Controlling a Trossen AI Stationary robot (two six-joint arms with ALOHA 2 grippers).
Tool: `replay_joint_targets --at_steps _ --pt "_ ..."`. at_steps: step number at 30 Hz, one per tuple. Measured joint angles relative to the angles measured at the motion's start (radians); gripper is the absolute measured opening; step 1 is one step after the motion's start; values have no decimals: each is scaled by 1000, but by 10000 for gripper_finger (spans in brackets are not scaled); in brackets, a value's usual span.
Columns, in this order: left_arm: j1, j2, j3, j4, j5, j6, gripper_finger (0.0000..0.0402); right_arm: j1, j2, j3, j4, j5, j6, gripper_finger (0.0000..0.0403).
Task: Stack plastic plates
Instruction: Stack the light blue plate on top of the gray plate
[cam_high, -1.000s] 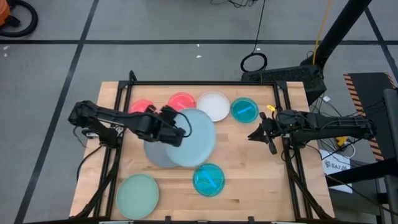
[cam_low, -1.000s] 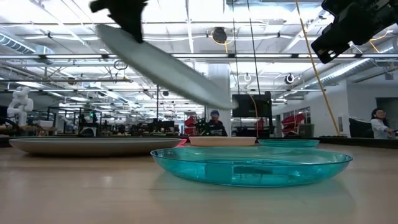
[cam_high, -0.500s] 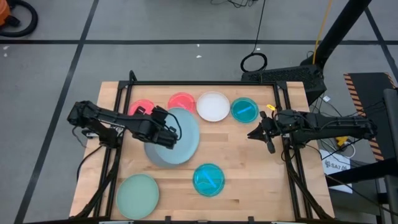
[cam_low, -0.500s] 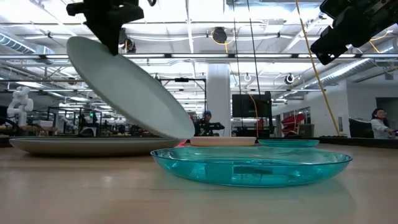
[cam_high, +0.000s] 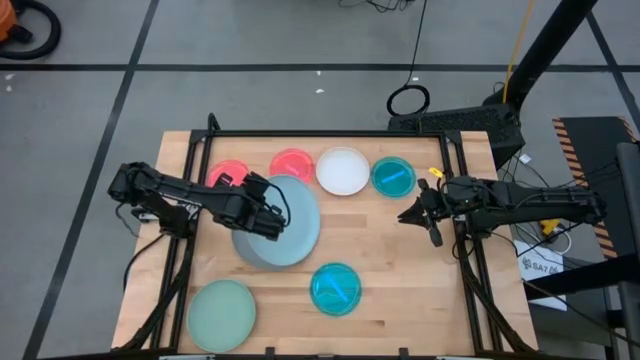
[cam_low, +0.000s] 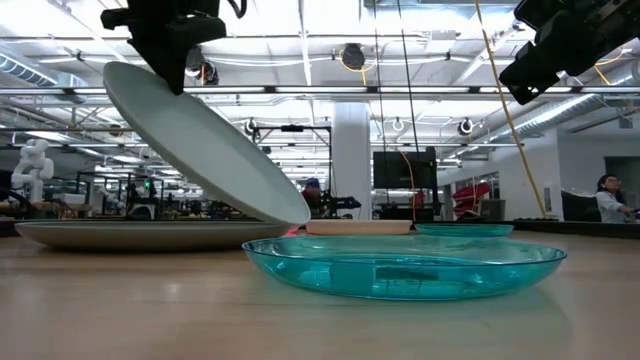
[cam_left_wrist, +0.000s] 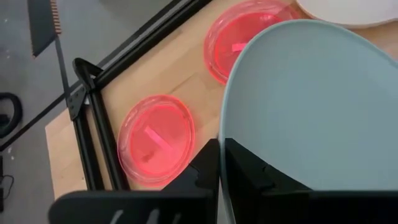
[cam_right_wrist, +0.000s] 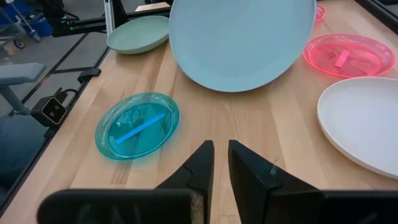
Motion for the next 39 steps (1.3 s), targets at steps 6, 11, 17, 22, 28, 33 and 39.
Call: replay_joint_targets --at_steps 6,11,17,22,28,33,39 --pt "0 0 0 -1 34 -2 27 0 0 0 0 0 0 43" --pt "0 0 0 -2 37 -9 27 0 0 0 0 0 0 43" --pt "0 0 0 -2 39 -12 28 0 0 0 0 -1 1 43" --pt "0 0 0 -2 39 -21 28 0 0 0 0 -1 1 43" --pt "0 0 0 -2 39 -55 28 0 0 0 0 -1 1 43" --pt "0 0 0 -2 39 -79 28 0 0 0 0 -1 1 43" --pt "0 0 0 -2 39 -84 47 0 0 0 0 -1 1 43"
